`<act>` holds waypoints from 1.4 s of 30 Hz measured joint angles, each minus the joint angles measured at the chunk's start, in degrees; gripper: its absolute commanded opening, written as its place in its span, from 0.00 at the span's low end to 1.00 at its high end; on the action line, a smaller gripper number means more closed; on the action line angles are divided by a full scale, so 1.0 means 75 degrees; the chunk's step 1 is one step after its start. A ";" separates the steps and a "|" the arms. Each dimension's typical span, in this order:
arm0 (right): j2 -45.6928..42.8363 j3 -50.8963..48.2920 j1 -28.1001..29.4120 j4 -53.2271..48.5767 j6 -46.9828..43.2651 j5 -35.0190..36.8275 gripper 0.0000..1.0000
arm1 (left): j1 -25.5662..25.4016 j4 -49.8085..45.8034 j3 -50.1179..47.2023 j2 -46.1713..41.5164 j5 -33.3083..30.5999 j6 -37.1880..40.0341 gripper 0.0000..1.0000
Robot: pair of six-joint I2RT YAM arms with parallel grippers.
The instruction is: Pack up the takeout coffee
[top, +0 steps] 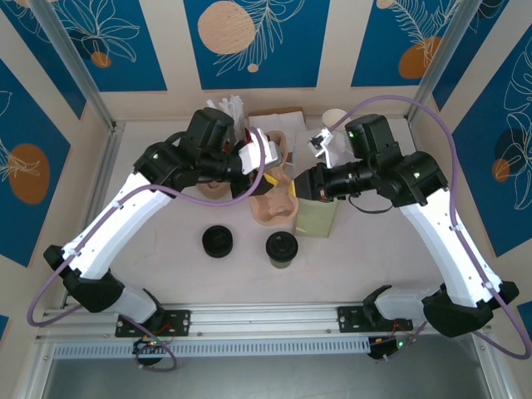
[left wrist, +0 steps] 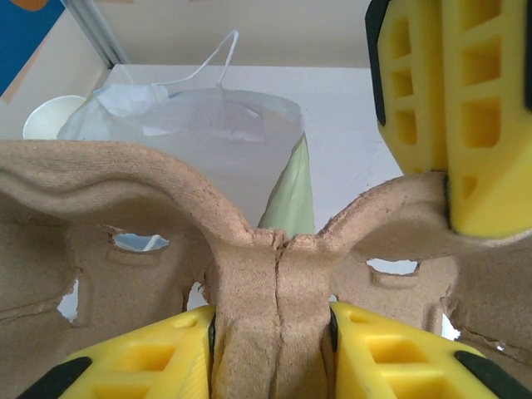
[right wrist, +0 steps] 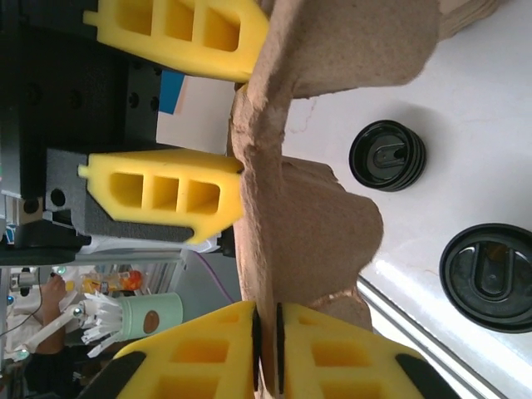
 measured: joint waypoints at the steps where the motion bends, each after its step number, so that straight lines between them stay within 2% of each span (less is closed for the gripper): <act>1: -0.0093 -0.0035 -0.0090 0.0000 0.0003 -0.0020 0.22 | 0.0000 0.0041 0.0000 0.0003 -0.0003 -0.0020 0.32; 6: -0.0501 -0.0105 -0.0621 -0.0041 -0.0015 -0.0119 0.34 | 0.0000 0.0338 -0.0006 0.0044 -0.0003 -0.0178 0.30; 10: -0.0708 -0.0102 -0.1300 -0.0169 -0.0099 -0.0099 0.40 | 0.0000 0.0609 -0.0006 0.0105 -0.0003 -0.0326 0.30; 15: -0.0793 0.0079 -0.1988 -0.0580 -0.0341 0.1215 0.44 | 0.0000 0.1081 -0.0006 0.0189 -0.0006 -0.0592 0.30; 19: -0.0784 0.0041 -0.2308 -0.0595 -0.0606 0.2521 0.45 | 0.0000 0.1620 -0.0006 0.0332 0.0000 -0.0941 0.30; 24: -0.0568 -0.0286 -0.2661 -0.0274 -0.0889 0.3290 0.45 | 0.0000 0.2157 -0.0003 0.0609 0.0026 -0.1282 0.30; 30: 0.0239 -0.0539 -0.2926 0.0195 -0.1075 0.3625 0.46 | 0.0000 0.2384 0.0271 0.1134 0.0087 -0.1591 0.30; 42: 0.1172 -0.0874 -0.3179 0.0836 -0.1145 0.3433 0.45 | 0.0000 0.2640 0.0807 0.1588 0.0242 -0.2005 0.29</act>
